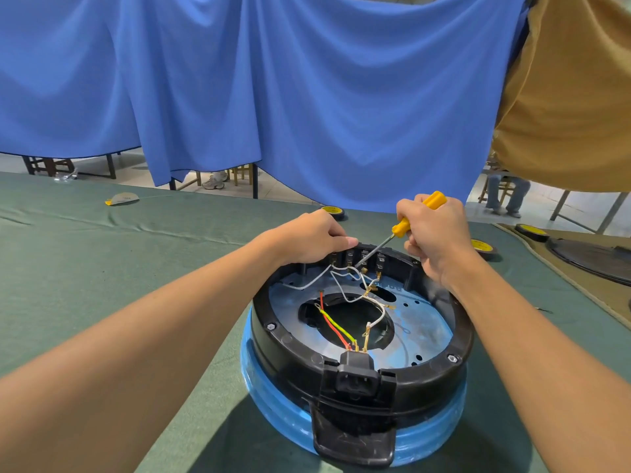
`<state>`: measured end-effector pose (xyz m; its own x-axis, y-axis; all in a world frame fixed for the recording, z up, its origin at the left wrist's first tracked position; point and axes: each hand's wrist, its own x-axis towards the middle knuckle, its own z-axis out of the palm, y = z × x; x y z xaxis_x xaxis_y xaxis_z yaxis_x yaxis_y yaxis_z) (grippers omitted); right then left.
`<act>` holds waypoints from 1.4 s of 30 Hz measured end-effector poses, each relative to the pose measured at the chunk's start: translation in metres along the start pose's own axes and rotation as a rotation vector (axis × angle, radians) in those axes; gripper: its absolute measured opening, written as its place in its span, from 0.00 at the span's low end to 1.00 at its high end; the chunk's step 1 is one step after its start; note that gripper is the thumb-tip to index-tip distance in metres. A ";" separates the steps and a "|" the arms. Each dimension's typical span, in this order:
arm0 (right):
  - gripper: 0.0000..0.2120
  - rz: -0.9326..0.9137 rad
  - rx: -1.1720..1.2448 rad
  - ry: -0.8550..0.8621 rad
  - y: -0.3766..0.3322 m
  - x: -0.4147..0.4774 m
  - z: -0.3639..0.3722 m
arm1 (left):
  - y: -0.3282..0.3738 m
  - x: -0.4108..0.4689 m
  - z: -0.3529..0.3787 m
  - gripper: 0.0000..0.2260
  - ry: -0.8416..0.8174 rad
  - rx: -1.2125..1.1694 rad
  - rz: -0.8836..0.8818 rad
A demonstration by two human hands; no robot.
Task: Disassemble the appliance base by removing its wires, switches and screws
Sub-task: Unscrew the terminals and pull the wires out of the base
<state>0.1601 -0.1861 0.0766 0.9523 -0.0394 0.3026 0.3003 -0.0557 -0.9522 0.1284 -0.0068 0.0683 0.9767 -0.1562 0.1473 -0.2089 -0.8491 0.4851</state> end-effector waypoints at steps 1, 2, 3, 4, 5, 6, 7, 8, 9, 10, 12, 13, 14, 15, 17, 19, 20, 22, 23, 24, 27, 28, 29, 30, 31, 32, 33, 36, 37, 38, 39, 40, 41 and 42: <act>0.19 -0.003 0.011 0.013 0.000 0.000 0.000 | 0.000 0.000 0.000 0.22 -0.001 0.000 0.000; 0.19 -0.005 0.020 0.022 -0.001 -0.001 -0.001 | 0.000 0.000 0.000 0.22 -0.001 0.000 0.001; 0.18 -0.008 0.025 0.025 -0.001 -0.001 -0.001 | 0.000 0.000 0.000 0.22 0.000 -0.002 0.001; 0.18 -0.012 0.028 0.021 -0.001 -0.002 -0.001 | 0.000 0.000 0.000 0.22 0.000 -0.005 0.000; 0.18 -0.020 0.025 0.010 -0.002 -0.003 -0.002 | 0.000 0.000 0.000 0.22 0.000 -0.006 0.000; 0.18 -0.028 0.016 -0.004 -0.002 -0.003 -0.002 | 0.001 0.000 0.000 0.22 0.000 -0.005 0.000; 0.18 -0.035 0.003 -0.019 -0.002 -0.004 -0.001 | 0.001 0.000 0.000 0.22 0.001 -0.004 0.001; 0.18 -0.040 -0.010 -0.034 -0.002 -0.005 -0.001 | 0.001 0.000 0.000 0.22 0.002 -0.003 0.001; 0.18 -0.044 -0.017 -0.049 -0.002 -0.006 -0.001 | 0.001 0.000 0.000 0.21 0.005 -0.002 -0.001; 0.18 -0.046 -0.021 -0.067 -0.002 -0.007 -0.001 | 0.001 0.000 0.000 0.21 0.007 -0.003 -0.002; 0.18 -0.058 -0.033 -0.092 -0.003 -0.008 0.000 | 0.001 0.000 0.000 0.21 0.008 -0.006 0.000; 0.18 -0.065 -0.033 -0.093 -0.003 -0.009 0.000 | 0.001 0.000 0.000 0.21 0.006 -0.008 0.001; 0.17 -0.067 -0.023 -0.087 -0.004 -0.010 0.000 | 0.001 0.000 -0.001 0.22 0.006 -0.018 0.003; 0.16 -0.063 -0.008 -0.077 -0.006 -0.011 -0.001 | 0.001 0.000 -0.001 0.22 0.009 -0.039 0.001; 0.14 -0.044 0.021 -0.059 -0.008 -0.014 -0.003 | -0.001 0.000 -0.001 0.22 0.013 -0.093 -0.002; 0.14 -0.028 0.035 -0.067 -0.009 -0.018 -0.004 | -0.004 0.001 -0.001 0.19 0.004 -0.139 -0.006; 0.13 -0.026 0.033 -0.083 -0.008 -0.021 -0.004 | -0.004 0.001 -0.002 0.15 0.000 -0.163 -0.009; 0.13 -0.024 0.000 -0.121 -0.005 -0.025 -0.003 | -0.004 0.000 -0.002 0.10 0.000 -0.208 -0.013; 0.13 -0.023 -0.021 -0.134 -0.004 -0.027 -0.003 | -0.004 0.000 -0.003 0.09 0.004 -0.223 -0.018; 0.14 -0.023 -0.039 -0.144 -0.003 -0.028 -0.003 | -0.004 -0.001 -0.003 0.09 0.007 -0.234 -0.022; 0.16 -0.041 -0.081 -0.161 -0.002 -0.030 -0.004 | -0.004 -0.004 -0.008 0.11 -0.040 -0.253 -0.028; 0.16 -0.047 -0.097 -0.165 -0.002 -0.031 -0.004 | -0.004 -0.004 -0.012 0.12 -0.075 -0.238 -0.030; 0.17 -0.051 -0.111 -0.166 -0.001 -0.032 -0.004 | -0.004 -0.005 -0.015 0.12 -0.111 -0.211 -0.029; 0.17 -0.054 -0.120 -0.167 -0.001 -0.032 -0.004 | -0.004 -0.006 -0.018 0.13 -0.134 -0.181 -0.028; 0.17 -0.055 -0.125 -0.167 -0.002 -0.033 -0.003 | -0.004 -0.006 -0.018 0.13 -0.137 -0.156 -0.028; 0.17 -0.053 -0.127 -0.163 -0.002 -0.033 -0.003 | -0.005 -0.007 -0.017 0.14 -0.118 -0.139 -0.034; 0.16 -0.051 -0.130 -0.159 -0.003 -0.034 -0.003 | -0.007 -0.008 -0.015 0.15 -0.079 -0.133 -0.045; 0.16 -0.057 -0.139 -0.142 -0.005 -0.036 -0.002 | -0.014 -0.012 -0.007 0.14 0.013 -0.189 -0.074; 0.16 -0.058 -0.140 -0.135 -0.005 -0.036 -0.002 | -0.017 -0.013 -0.006 0.13 0.015 -0.234 -0.094; 0.16 -0.057 -0.136 -0.130 -0.005 -0.036 -0.002 | -0.020 -0.014 -0.007 0.11 0.014 -0.284 -0.120; 0.16 -0.056 -0.130 -0.129 -0.005 -0.036 -0.002 | -0.023 -0.015 -0.007 0.10 0.011 -0.333 -0.145; 0.16 -0.055 -0.123 -0.131 -0.005 -0.035 -0.002 | -0.025 -0.016 -0.008 0.09 -0.001 -0.380 -0.166; 0.16 -0.054 -0.116 -0.135 -0.005 -0.035 -0.002 | -0.027 -0.016 -0.010 0.09 -0.023 -0.427 -0.183; 0.15 -0.051 -0.108 -0.138 -0.005 -0.035 -0.002 | -0.028 -0.017 -0.011 0.09 -0.051 -0.467 -0.198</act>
<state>0.1249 -0.1863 0.0711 0.9368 0.1028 0.3343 0.3474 -0.1617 -0.9237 0.1172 0.0251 0.0620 0.9985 -0.0497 -0.0229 -0.0083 -0.5508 0.8346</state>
